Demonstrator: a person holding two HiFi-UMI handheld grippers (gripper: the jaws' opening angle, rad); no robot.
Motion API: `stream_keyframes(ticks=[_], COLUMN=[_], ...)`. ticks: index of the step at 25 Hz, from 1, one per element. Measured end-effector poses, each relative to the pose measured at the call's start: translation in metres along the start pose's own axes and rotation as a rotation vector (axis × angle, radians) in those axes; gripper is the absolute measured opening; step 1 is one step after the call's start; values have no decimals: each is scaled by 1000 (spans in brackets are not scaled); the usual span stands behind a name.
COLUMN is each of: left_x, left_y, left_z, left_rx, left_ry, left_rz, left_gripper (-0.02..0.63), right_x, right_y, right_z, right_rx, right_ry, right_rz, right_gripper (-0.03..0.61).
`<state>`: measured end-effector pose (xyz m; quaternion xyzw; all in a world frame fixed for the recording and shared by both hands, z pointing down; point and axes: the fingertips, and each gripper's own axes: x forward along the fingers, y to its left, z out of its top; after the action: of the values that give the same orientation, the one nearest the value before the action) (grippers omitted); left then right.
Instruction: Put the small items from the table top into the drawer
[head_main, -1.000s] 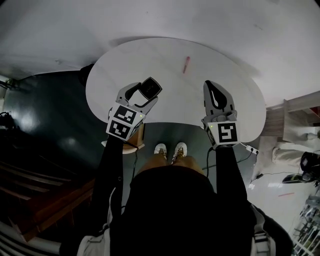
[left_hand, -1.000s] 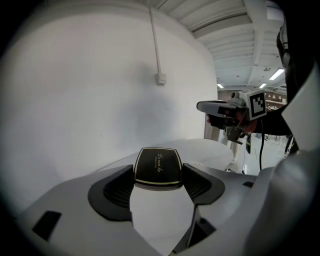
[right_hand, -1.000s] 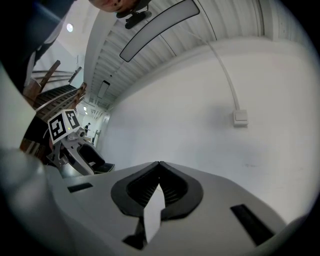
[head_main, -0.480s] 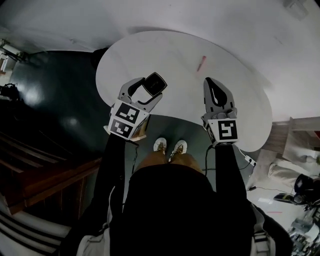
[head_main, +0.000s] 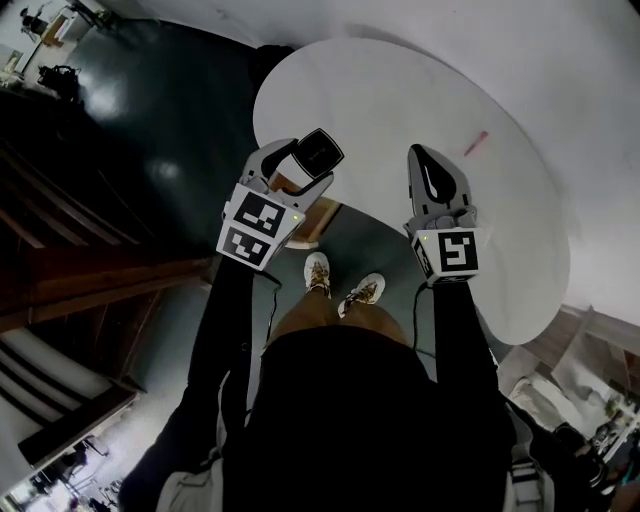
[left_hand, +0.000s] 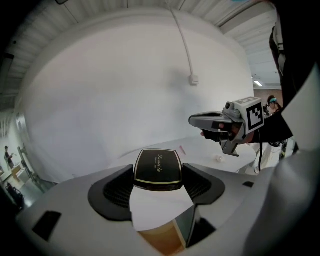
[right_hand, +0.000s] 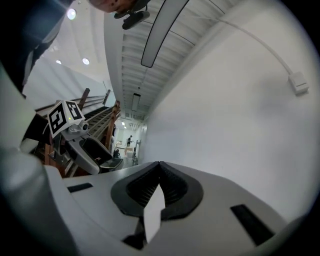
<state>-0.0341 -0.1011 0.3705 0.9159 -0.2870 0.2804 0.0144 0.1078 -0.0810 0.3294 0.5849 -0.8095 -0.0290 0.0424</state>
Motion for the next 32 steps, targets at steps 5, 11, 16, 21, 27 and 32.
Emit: stream_keyframes(ticks=[5, 11, 16, 21, 27, 32], left_x=[-29, -35, -24, -14, 8, 29], left_y=[23, 37, 32, 31, 28, 25], left_z=[-39, -87, -141, -198, -266, -310], left_rx=[-62, -117, -166, -215, -234, -254], left_ry=[33, 90, 167, 255, 389, 462], left_rz=[56, 62, 34, 6, -42, -88], left_gripper=[327, 327, 327, 327, 327, 327], right_x=[33, 62, 72, 80, 83, 81], right_y=[45, 76, 85, 97, 103, 107], right_z=[5, 0, -20, -39, -58, -72], right_rx=[-2, -10, -23, -24, -23, -22], right_ry=[7, 15, 56, 96, 144, 187], right_rz=[103, 161, 184, 197, 195, 185], right_gripper=[26, 26, 26, 26, 26, 26])
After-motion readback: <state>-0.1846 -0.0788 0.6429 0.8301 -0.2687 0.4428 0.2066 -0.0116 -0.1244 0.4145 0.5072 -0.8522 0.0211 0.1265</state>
